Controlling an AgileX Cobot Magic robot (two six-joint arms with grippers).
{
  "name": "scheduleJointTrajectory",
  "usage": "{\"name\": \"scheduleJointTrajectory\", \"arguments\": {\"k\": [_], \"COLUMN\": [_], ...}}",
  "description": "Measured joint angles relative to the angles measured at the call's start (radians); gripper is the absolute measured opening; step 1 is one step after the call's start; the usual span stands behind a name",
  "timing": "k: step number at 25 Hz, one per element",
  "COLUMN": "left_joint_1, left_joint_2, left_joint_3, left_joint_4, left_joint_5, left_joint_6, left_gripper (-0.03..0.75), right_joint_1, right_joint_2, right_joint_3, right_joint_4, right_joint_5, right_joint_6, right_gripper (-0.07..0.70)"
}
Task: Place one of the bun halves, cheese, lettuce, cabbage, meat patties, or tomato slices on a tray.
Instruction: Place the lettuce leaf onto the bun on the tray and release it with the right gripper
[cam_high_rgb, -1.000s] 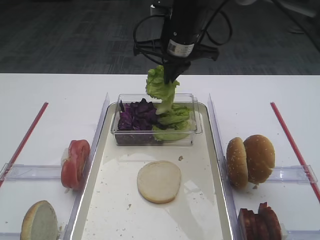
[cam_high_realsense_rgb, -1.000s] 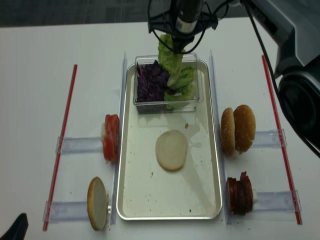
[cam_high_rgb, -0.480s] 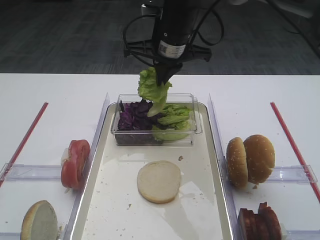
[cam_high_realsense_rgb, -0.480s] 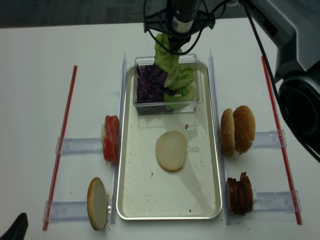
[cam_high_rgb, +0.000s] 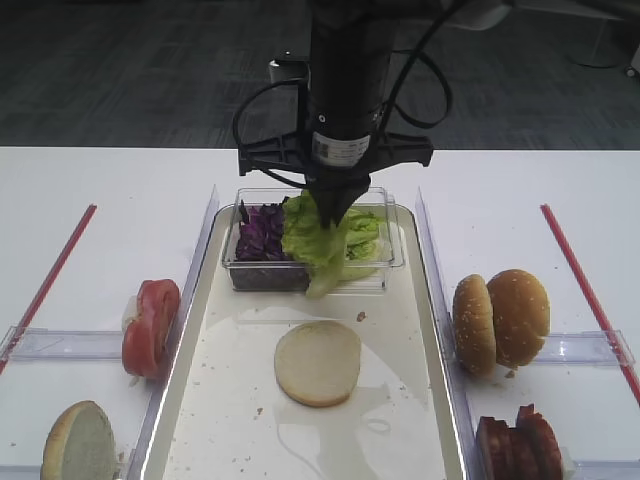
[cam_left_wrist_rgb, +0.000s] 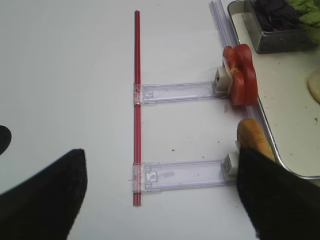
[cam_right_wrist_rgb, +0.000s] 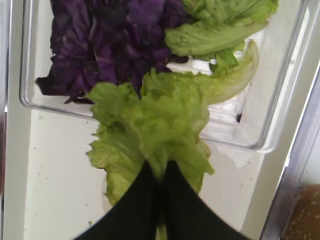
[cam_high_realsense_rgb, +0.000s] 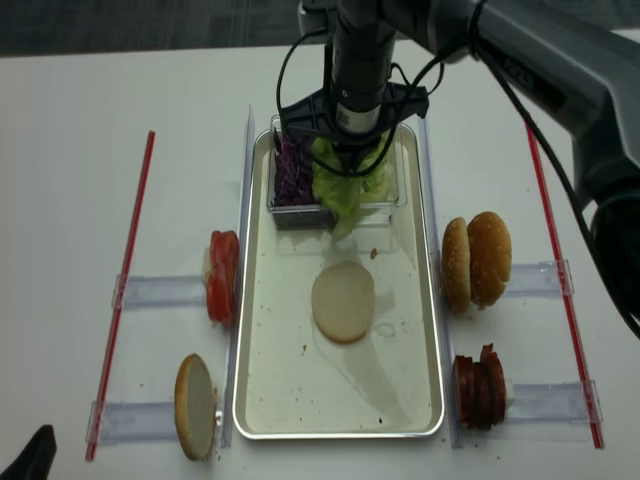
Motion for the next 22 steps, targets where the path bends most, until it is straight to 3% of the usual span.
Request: {"name": "scheduleJointTrajectory", "arguments": {"k": [12, 22], "left_joint_1": [0.0, 0.0], "left_joint_2": [0.0, 0.0], "left_joint_3": [0.0, 0.0], "left_joint_4": [0.0, 0.0], "left_joint_5": [0.0, 0.0], "left_joint_6": [0.0, 0.0], "left_gripper": [0.564, 0.564], "right_joint_1": [0.139, 0.144], "right_joint_2": [-0.097, -0.097], "right_joint_3": [0.168, 0.238], "right_joint_4": [-0.01, -0.01], "right_joint_5": [-0.004, -0.011], "right_joint_6": [0.09, 0.096], "right_gripper": [0.056, 0.056]}}
